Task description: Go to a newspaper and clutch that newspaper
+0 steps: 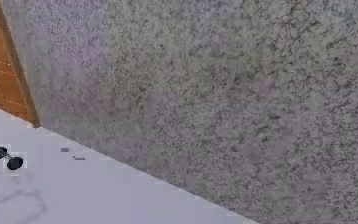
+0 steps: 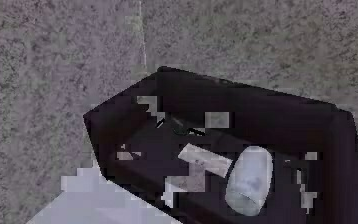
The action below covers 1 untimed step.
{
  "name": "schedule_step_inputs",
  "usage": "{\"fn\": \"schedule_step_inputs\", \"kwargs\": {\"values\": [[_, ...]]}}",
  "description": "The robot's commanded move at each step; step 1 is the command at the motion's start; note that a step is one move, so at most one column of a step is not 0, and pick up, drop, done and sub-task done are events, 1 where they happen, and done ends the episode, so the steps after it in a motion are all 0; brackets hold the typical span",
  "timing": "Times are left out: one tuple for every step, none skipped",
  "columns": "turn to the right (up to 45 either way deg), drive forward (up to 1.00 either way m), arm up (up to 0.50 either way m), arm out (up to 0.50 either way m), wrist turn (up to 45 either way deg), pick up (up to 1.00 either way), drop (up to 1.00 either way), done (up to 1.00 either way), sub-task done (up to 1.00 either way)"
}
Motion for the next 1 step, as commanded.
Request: {"fn": "schedule_step_inputs", "kwargs": {"values": [[45.0,0.0,0.0,0.0,0.0,0.0,0.0,0.0,0.0]]}}
